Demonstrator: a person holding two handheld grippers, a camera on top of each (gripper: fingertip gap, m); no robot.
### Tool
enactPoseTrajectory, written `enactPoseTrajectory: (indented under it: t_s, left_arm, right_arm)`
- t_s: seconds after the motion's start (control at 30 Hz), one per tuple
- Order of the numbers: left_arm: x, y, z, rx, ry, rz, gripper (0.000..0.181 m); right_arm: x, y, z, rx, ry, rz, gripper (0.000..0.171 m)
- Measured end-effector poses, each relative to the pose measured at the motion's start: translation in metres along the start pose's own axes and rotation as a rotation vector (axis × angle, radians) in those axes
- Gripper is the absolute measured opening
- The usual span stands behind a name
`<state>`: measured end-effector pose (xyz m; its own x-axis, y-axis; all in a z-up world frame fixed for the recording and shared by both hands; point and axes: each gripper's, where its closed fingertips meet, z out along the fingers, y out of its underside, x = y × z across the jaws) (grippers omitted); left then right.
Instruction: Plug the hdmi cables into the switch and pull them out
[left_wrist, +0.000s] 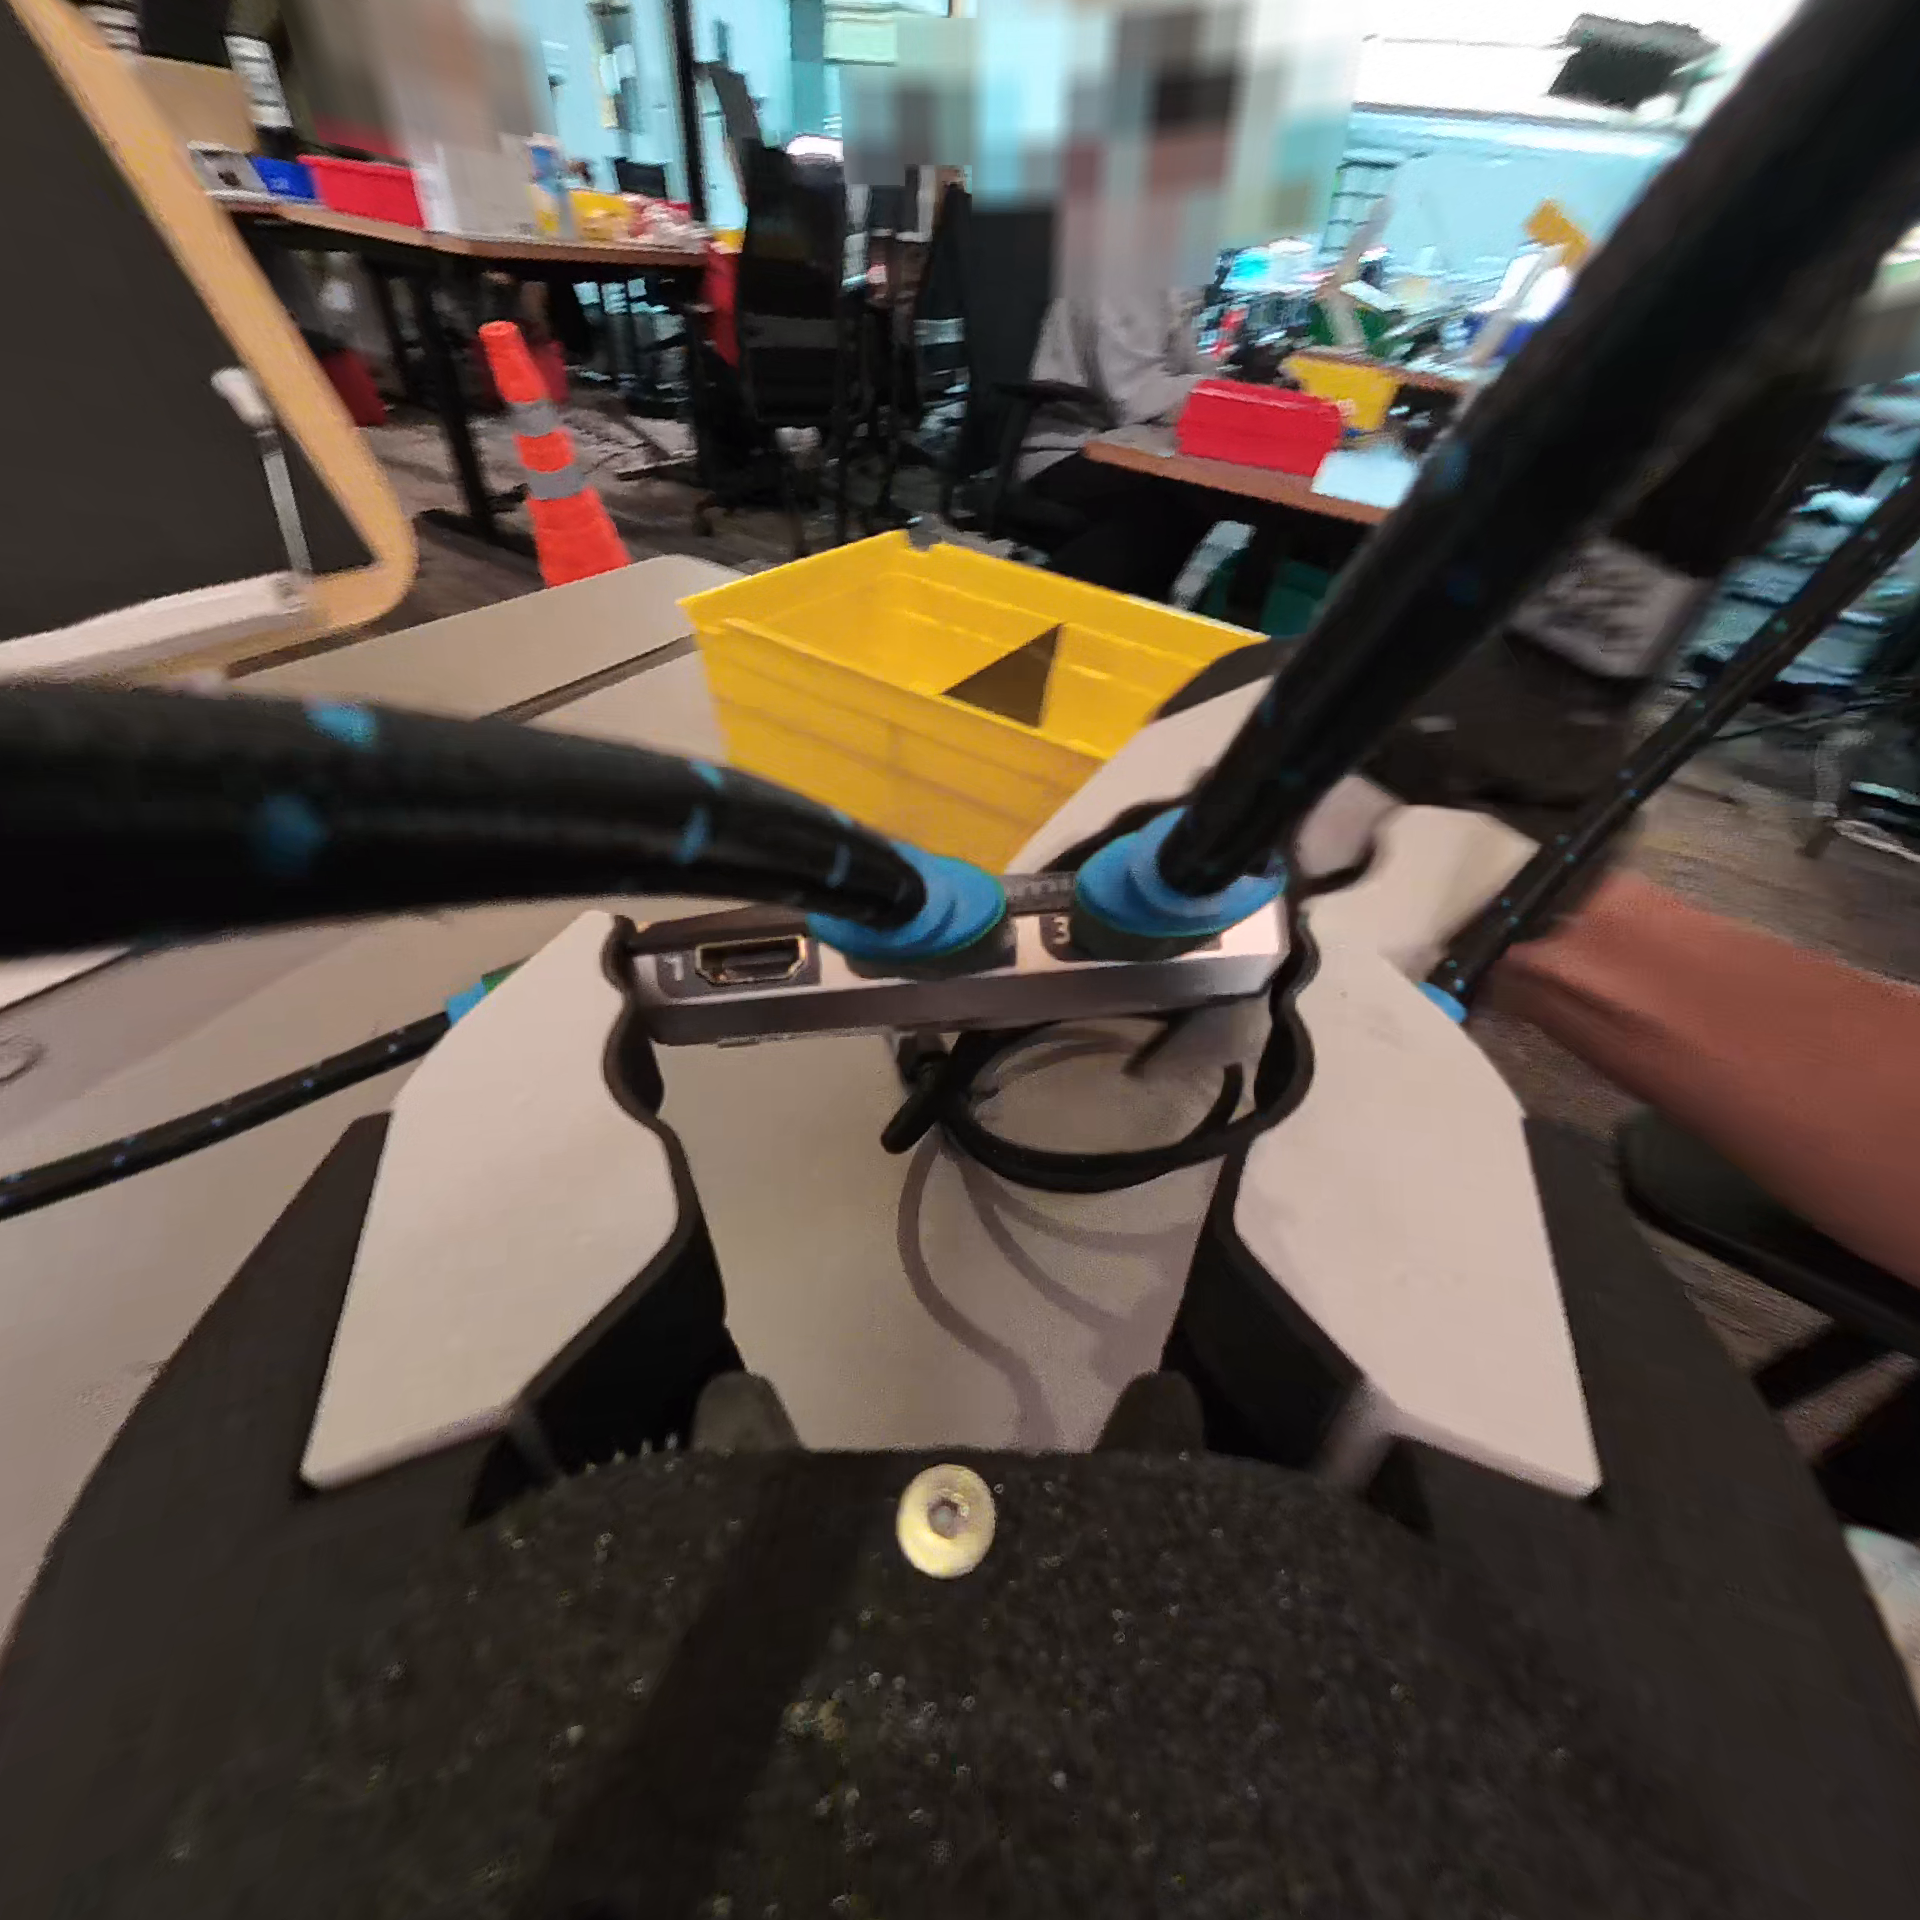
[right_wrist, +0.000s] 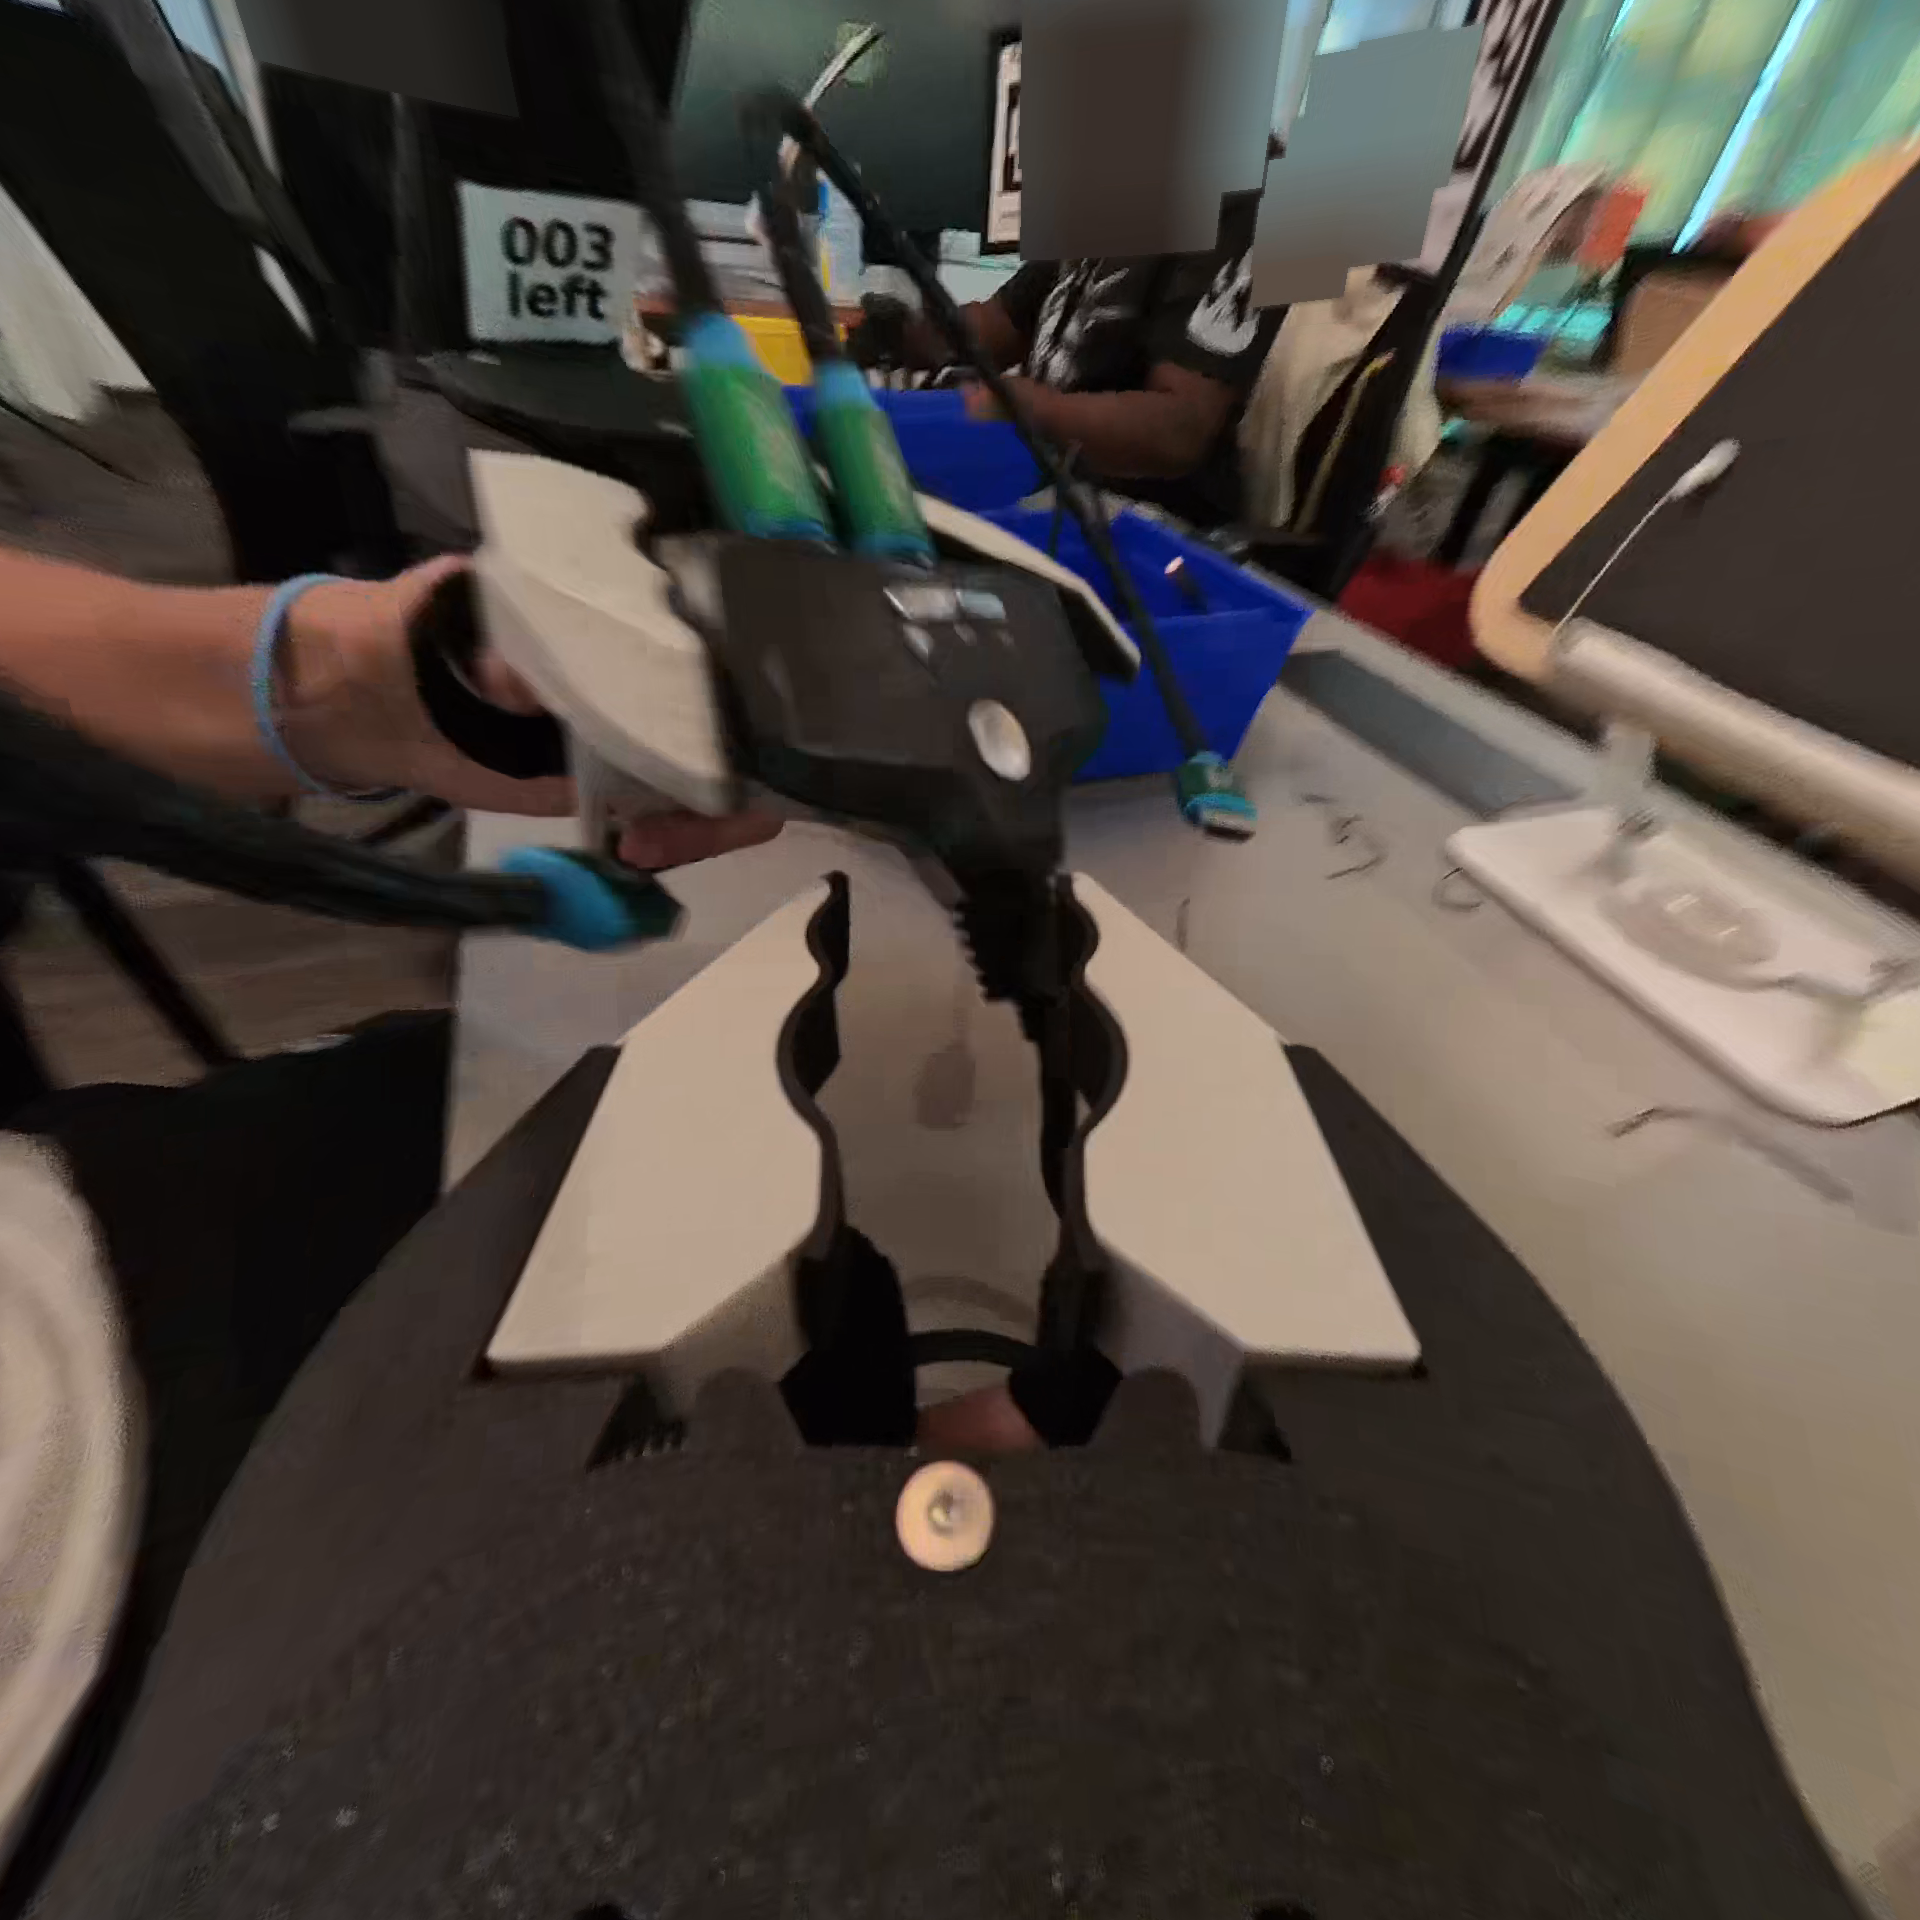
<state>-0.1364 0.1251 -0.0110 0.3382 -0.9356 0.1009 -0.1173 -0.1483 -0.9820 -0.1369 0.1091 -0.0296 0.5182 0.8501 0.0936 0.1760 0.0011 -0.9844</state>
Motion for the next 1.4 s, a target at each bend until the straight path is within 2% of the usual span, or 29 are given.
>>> enactPoseTrajectory:
  t_s: [0.1,0.27,0.33,0.37,0.53,0.6,0.67,0.77,0.87,1.0,1.1,1.17,1.23,1.3,1.4]
  left_arm:
    - [-0.018,0.006,0.001,0.001,-0.085,-0.05,0.113]
    - [-0.011,0.01,0.005,0.005,-0.077,-0.099,0.113]
    - [-0.008,0.011,0.004,-0.012,-0.095,-0.059,0.113]
    - [-0.007,0.011,0.004,-0.02,-0.099,-0.031,0.113]
    - [-0.001,0.005,-0.006,0.035,0.018,-0.024,0.101]
    - [-0.001,0.001,-0.011,0.072,0.054,-0.033,0.089]
    - [-0.006,-0.001,-0.015,0.095,0.036,-0.008,0.068]
    - [0.014,-0.003,-0.018,0.112,0.138,0.097,0.05]
    - [0.006,0.011,-0.012,0.013,0.021,0.222,0.046]
    - [0.005,0.02,-0.01,-0.021,-0.009,0.3,0.039]
    - [0.005,0.022,-0.006,-0.044,-0.045,0.369,0.038]
    - [0.003,0.025,-0.003,-0.066,-0.079,0.406,0.038]
    - [0.002,0.026,-0.003,-0.055,-0.092,0.413,0.037]
    - [0.007,0.024,-0.005,-0.029,-0.063,0.387,0.036]
    - [0.019,0.022,-0.004,-0.015,-0.037,0.383,0.035]
  right_arm:
    - [-0.007,-0.014,0.004,0.002,0.124,-0.227,0.041]
    - [-0.004,-0.017,0.021,-0.026,0.334,-0.458,0.039]
    - [-0.002,-0.023,0.02,0.012,0.418,-0.539,0.023]
    - [-0.002,-0.023,0.019,0.013,0.425,-0.565,0.022]
    - [-0.002,-0.017,0.014,0.01,0.369,-0.512,0.02]
    - [0.003,-0.013,0.009,0.002,0.342,-0.444,0.019]
    - [0.005,-0.009,0.005,-0.009,0.329,-0.431,0.019]
    - [0.01,0.008,0.009,-0.094,0.34,-0.463,0.019]
    - [0.019,0.026,0.016,-0.179,0.394,-0.513,0.02]
    - [0.024,0.038,0.017,-0.236,0.386,-0.467,0.022]
    - [0.026,0.041,0.015,-0.269,0.397,-0.467,0.023]
    - [0.018,0.031,0.016,-0.219,0.385,-0.482,0.024]
    - [0.016,0.023,0.016,-0.2,0.393,-0.496,0.025]
    - [0.022,0.03,0.017,-0.26,0.413,-0.527,0.028]
    - [0.024,0.038,0.02,-0.264,0.435,-0.579,0.021]
